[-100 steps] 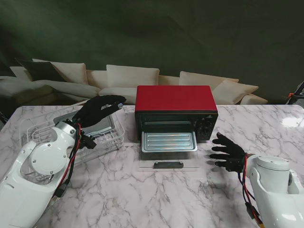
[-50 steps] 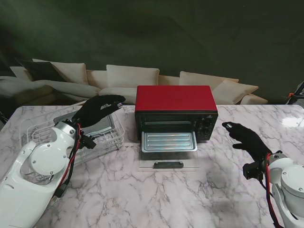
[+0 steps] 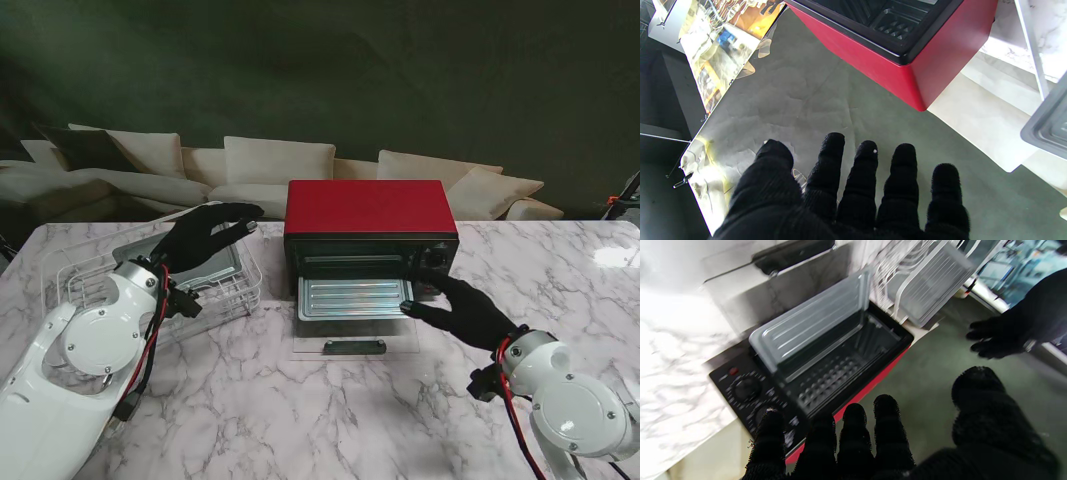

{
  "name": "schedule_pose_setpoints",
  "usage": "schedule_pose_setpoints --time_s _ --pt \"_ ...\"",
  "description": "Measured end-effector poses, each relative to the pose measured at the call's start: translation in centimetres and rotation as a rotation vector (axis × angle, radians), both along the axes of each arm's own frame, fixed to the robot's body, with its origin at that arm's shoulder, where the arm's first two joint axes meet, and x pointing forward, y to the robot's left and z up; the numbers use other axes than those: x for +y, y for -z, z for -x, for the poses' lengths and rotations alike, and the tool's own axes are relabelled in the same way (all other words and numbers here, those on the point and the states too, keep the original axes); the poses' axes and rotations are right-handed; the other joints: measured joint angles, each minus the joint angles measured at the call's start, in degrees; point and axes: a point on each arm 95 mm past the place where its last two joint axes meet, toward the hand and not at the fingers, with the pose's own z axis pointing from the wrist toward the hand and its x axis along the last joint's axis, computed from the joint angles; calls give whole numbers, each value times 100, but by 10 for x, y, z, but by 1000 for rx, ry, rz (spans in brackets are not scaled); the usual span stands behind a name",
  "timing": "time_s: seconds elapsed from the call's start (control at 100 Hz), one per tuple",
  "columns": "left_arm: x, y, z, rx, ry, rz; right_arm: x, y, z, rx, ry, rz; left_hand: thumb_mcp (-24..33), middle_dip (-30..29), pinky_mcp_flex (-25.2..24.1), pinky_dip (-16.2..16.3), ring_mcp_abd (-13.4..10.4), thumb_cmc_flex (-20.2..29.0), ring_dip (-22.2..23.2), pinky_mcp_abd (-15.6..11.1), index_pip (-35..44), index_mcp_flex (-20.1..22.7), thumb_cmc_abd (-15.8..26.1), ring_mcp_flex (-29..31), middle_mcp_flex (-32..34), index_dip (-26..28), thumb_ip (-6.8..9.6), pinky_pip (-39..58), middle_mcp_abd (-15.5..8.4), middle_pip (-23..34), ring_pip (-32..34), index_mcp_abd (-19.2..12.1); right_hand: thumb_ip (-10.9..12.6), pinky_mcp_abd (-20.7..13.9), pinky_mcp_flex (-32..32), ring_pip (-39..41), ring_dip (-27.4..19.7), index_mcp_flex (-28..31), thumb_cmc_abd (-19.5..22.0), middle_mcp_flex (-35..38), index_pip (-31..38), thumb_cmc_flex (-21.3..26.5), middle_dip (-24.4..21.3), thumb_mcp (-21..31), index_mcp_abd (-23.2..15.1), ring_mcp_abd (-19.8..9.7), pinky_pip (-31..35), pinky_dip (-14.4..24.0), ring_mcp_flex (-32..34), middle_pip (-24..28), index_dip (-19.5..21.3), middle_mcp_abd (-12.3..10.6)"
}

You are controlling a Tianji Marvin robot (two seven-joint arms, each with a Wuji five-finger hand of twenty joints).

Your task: Slide the trays into the oven

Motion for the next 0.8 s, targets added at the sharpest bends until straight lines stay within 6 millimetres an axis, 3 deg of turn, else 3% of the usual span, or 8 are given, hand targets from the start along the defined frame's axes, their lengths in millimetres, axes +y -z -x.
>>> schedule_pose_setpoints --time_s 0.33,0.43,0.55,0.62,0.73,0.8 --pt "1 1 2 -8 5 -6 52 13 -6 84 -239 91 0 0 0 0 0 0 0 0 0 0 1 0 0 0 0 0 0 0 0 0 0 -34 447 22 -11 0 55 146 4 -71 -48 5 154 58 -107 59 231 -65 -249 264" --pt "1 2 2 -6 5 -6 59 23 -11 133 -269 83 0 0 0 0 0 0 0 0 0 0 1 1 0 0 0 0 0 0 0 0 0 -349 451 24 -137 -5 55 164 6 -71 -242 5 295 59 -390 -298 231 -432 -530 338" --pt "1 3 3 -3 4 -8 65 34 -17 173 -296 124 0 0 0 0 0 0 0 0 0 0 1 2 0 0 0 0 0 0 0 0 0 -447 442 25 -193 -8 60 285 6 -71 -393 5 296 73 -408 -448 231 -654 -597 360" --pt "2 3 3 -3 3 -8 68 40 -21 183 -310 162 0 0 0 0 0 0 0 0 0 0 1 3 0 0 0 0 0 0 0 0 0 -456 316 25 -232 -135 118 292 139 -71 -466 5 298 165 -34 -944 231 -657 -752 376" --pt "3 3 4 -3 -1 -10 73 48 -25 200 -332 193 0 0 0 0 0 0 0 0 0 0 1 3 0 0 0 0 0 0 0 0 0 -490 135 25 -235 -134 179 370 386 -140 -392 -20 301 392 493 -1077 232 -650 -761 422" --pt "4 3 4 -4 -2 -10 75 52 -28 187 -341 248 0 0 0 0 0 0 0 0 0 0 1 3 0 0 0 0 0 0 0 0 0 -490 129 148 -47 -125 180 326 425 -140 22 1 423 548 1003 -1078 388 42 -476 494"
